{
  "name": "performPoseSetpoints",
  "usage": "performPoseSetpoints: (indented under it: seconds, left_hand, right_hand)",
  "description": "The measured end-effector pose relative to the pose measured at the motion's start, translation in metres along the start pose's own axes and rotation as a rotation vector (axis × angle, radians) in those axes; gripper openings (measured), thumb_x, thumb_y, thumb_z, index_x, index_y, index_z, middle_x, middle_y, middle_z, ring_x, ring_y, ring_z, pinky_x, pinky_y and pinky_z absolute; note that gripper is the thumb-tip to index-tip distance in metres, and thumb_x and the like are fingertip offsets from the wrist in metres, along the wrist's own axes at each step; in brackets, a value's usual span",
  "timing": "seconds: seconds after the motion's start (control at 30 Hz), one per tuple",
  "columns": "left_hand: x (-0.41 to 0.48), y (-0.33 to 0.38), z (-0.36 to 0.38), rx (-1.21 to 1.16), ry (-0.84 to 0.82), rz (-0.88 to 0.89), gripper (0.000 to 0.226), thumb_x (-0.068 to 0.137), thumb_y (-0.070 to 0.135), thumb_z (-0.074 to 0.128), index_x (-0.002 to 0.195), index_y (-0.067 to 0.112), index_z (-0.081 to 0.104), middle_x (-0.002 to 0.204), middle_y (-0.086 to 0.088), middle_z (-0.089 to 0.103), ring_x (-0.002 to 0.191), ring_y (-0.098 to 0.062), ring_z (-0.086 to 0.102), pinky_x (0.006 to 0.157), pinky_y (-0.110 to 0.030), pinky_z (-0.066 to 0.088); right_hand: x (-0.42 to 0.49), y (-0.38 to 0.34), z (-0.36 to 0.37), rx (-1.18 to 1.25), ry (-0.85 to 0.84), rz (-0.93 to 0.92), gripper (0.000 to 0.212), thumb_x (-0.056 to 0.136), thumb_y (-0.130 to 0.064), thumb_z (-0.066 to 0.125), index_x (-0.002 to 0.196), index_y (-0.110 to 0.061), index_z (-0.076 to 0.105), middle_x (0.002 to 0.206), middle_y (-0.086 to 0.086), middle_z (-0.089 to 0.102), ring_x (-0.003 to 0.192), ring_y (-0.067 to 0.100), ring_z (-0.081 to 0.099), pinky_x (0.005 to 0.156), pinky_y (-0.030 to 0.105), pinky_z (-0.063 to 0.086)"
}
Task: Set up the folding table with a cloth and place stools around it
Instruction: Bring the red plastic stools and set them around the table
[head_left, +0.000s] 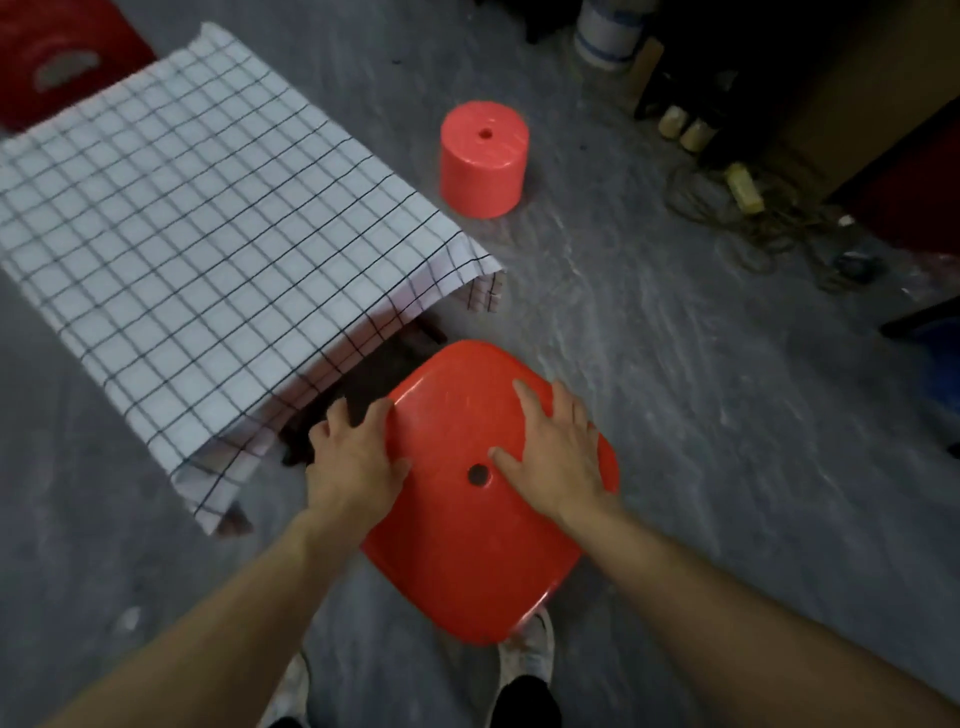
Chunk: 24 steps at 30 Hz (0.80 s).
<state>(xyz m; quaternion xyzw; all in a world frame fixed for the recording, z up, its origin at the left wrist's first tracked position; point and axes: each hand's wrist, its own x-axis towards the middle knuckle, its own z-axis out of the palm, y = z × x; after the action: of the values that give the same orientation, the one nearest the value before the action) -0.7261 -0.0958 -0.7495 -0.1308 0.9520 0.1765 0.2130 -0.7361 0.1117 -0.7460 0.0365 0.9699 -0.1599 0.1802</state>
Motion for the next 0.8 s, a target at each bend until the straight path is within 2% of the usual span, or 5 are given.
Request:
performPoseSetpoints:
  seconds: [0.17, 0.37, 0.5, 0.57, 0.8]
  left_hand:
    - [-0.029, 0.001, 0.018, -0.106, -0.015, -0.148, 0.099, 0.076, 0.040, 0.078, 0.148, 0.042, 0.010, 0.159, -0.021, -0.004, 0.141, -0.048, 0.014, 0.108, -0.056, 0.034]
    - [-0.066, 0.004, 0.045, -0.336, 0.008, -0.284, 0.112, 0.064, 0.042, 0.086, 0.146, 0.045, 0.010, 0.155, -0.019, -0.002, 0.131, -0.047, 0.037, 0.105, -0.053, 0.043]
    - [-0.092, 0.023, 0.066, -0.418, -0.025, -0.399, 0.121, 0.065, 0.050, 0.084, 0.149, 0.046, -0.002, 0.156, -0.021, -0.015, 0.138, -0.048, 0.025, 0.112, -0.053, 0.033]
    - [-0.098, 0.039, 0.072, -0.438, -0.007, -0.453, 0.121, 0.065, 0.051, 0.083, 0.149, 0.047, -0.005, 0.155, -0.022, -0.016, 0.139, -0.049, 0.019, 0.109, -0.055, 0.032]
    - [-0.093, 0.042, 0.082, -0.423, 0.071, -0.513, 0.117, 0.060, 0.046, 0.089, 0.144, 0.047, 0.008, 0.154, -0.027, -0.004, 0.136, -0.050, 0.025, 0.106, -0.055, 0.036]
  right_hand:
    - [0.012, 0.000, -0.003, -0.147, -0.090, -0.137, 0.093, 0.075, -0.062, 0.070, 0.151, -0.039, 0.019, 0.159, 0.016, 0.008, 0.146, 0.036, 0.011, 0.117, 0.054, 0.020]
    - [0.023, -0.007, 0.000, -0.196, -0.205, -0.168, 0.109, 0.063, -0.064, 0.079, 0.149, -0.045, 0.015, 0.159, 0.016, 0.001, 0.145, 0.041, 0.011, 0.110, 0.067, 0.025]
    - [0.023, -0.003, -0.002, -0.222, -0.201, -0.196, 0.105, 0.062, -0.067, 0.076, 0.147, -0.047, 0.018, 0.158, 0.015, 0.003, 0.143, 0.041, 0.015, 0.108, 0.066, 0.028]
    - [0.024, -0.001, -0.004, -0.225, -0.206, -0.215, 0.103, 0.063, -0.068, 0.076, 0.146, -0.047, 0.018, 0.157, 0.016, 0.004, 0.142, 0.042, 0.017, 0.108, 0.067, 0.029]
    - [0.032, 0.007, 0.001, -0.183, -0.223, -0.263, 0.098, 0.061, -0.066, 0.079, 0.138, -0.047, 0.022, 0.147, 0.013, 0.014, 0.135, 0.044, 0.028, 0.103, 0.069, 0.033]
